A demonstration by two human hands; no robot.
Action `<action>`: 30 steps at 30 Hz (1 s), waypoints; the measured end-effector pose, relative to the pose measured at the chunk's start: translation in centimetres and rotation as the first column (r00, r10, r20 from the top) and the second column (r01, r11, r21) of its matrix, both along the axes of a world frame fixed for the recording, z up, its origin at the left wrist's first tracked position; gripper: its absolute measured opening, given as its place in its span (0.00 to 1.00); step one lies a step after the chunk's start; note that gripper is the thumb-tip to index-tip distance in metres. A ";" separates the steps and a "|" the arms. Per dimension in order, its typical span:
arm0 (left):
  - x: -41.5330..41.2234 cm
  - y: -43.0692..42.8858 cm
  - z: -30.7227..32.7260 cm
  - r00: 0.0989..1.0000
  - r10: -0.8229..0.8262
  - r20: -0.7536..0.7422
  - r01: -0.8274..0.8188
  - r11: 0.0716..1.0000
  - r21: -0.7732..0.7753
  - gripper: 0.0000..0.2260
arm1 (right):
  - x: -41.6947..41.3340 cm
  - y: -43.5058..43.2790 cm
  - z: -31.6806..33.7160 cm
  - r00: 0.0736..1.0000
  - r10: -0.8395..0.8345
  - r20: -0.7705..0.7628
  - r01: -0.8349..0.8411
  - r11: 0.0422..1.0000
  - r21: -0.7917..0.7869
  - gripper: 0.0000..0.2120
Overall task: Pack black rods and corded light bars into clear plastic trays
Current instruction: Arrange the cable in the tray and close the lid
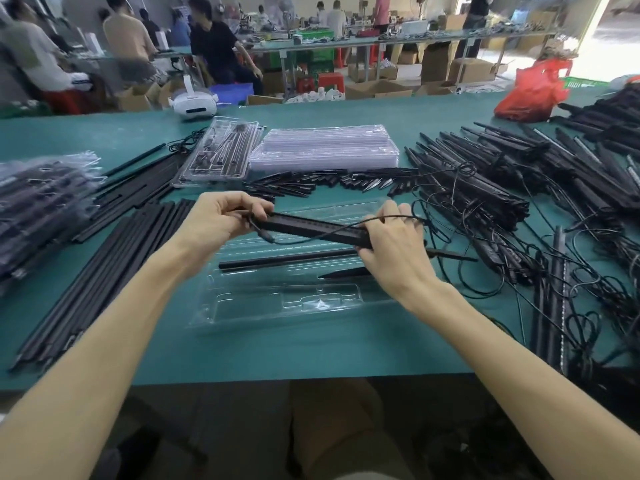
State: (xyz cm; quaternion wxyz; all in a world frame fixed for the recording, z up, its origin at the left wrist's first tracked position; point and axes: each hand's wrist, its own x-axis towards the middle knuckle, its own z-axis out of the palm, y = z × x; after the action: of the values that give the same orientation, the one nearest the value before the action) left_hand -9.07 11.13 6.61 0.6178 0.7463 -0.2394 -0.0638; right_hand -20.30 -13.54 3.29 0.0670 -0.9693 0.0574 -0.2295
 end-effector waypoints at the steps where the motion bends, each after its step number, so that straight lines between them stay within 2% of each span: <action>1: 0.3 0.6 -0.1 1.000 0.011 0.004 -0.011 0.997 0.076 0.20 | 0.1 0.2 -0.3 1.000 0.009 -0.006 -0.009 1.000 -0.004 0.07; 4: 0.9 1.9 -0.4 0.999 0.035 0.026 -0.042 0.947 0.319 0.20 | 0.3 0.8 -1.2 0.999 0.036 -0.029 -0.038 0.998 -0.046 0.08; 7: 0.5 1.7 -0.7 0.989 -0.032 0.145 -0.047 0.859 0.509 0.11 | 0.6 1.6 -1.8 0.997 0.052 -0.058 -0.059 0.991 -0.120 0.12; 9: -0.2 0.7 -1.0 0.977 -0.117 0.178 -0.004 0.826 0.564 0.05 | 0.8 2.1 -1.8 0.997 0.062 -0.049 -0.066 0.994 -0.092 0.13; 13: -1.9 -2.1 -1.6 0.930 -0.209 0.302 -0.008 0.811 0.585 0.12 | 1.1 2.9 -1.4 0.992 0.096 -0.078 -0.098 0.995 -0.028 0.23; 16: -2.8 -3.4 -2.0 0.917 -0.264 0.300 0.022 0.783 0.622 0.11 | 0.8 2.9 -1.3 0.982 0.151 -0.115 -0.141 0.986 0.092 0.35; 19: -3.0 -3.5 -2.5 0.896 -0.313 0.315 0.008 0.720 0.694 0.10 | 0.2 2.2 -1.4 0.974 0.185 -0.132 -0.162 0.973 0.167 0.39; 23: -3.1 -2.8 -2.6 0.855 -0.350 0.383 -0.075 0.647 0.759 0.13 | -0.7 0.2 -1.3 0.986 0.138 -0.098 -0.119 0.978 0.174 0.31; 27: -3.0 -2.5 -2.3 0.886 -0.301 0.354 -0.081 0.650 0.756 0.12 | -1.5 -1.7 -0.8 0.998 0.063 -0.003 -0.062 0.986 0.154 0.19; 30: -2.9 -2.8 -2.0 0.914 -0.267 0.306 -0.064 0.649 0.758 0.11 | -1.9 -2.6 -0.4 1.000 -0.011 0.008 0.011 0.999 0.051 0.12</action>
State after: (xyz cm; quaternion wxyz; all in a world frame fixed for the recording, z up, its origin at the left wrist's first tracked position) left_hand -12.00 8.38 4.60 0.1862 0.9164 -0.3517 -0.0423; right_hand -22.24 -16.15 2.85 0.0906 -0.9660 0.0682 -0.2322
